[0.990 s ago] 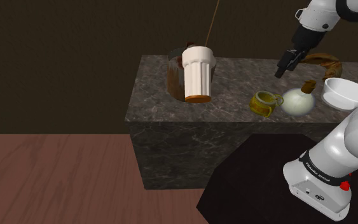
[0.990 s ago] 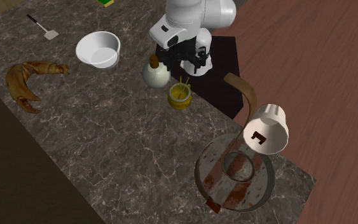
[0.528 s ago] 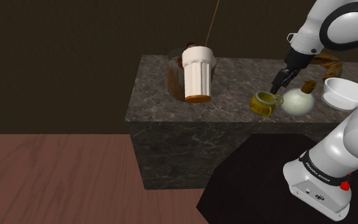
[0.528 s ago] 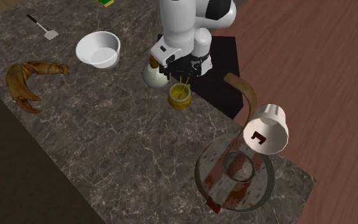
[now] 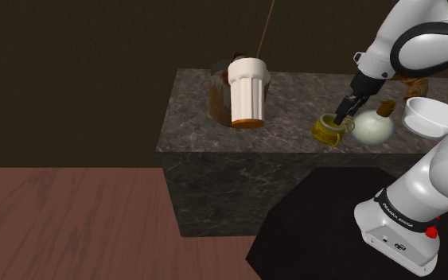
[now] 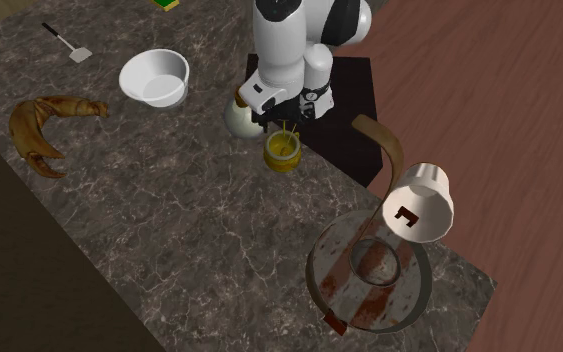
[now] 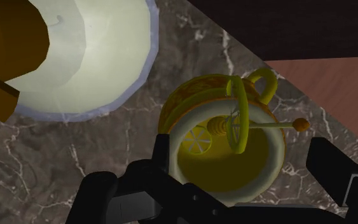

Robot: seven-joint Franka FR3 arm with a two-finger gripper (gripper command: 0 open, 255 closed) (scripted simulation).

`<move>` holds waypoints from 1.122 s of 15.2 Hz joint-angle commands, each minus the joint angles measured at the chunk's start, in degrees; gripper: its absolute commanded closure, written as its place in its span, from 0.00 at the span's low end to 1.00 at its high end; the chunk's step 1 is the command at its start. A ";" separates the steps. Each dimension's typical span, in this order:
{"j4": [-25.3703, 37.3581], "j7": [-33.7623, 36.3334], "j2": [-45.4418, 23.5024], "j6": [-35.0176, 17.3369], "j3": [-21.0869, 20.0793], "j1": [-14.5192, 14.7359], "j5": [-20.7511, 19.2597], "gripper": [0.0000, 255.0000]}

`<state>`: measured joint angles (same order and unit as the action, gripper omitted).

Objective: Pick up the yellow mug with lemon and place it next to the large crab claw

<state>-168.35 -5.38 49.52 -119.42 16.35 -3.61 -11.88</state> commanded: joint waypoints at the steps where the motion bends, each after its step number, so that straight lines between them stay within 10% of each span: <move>1: -0.07 0.00 -0.04 -0.11 0.02 -0.01 -0.02 0.00; 4: -0.06 0.00 -0.03 -0.10 0.02 -0.01 -0.02 0.00; 5: -0.06 0.00 -0.03 -0.10 0.02 -0.01 -0.02 1.00; 17: 1.67 0.04 1.27 2.91 -0.54 0.19 0.52 1.00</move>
<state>-167.17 -5.28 50.43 -117.36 15.90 -3.42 -11.45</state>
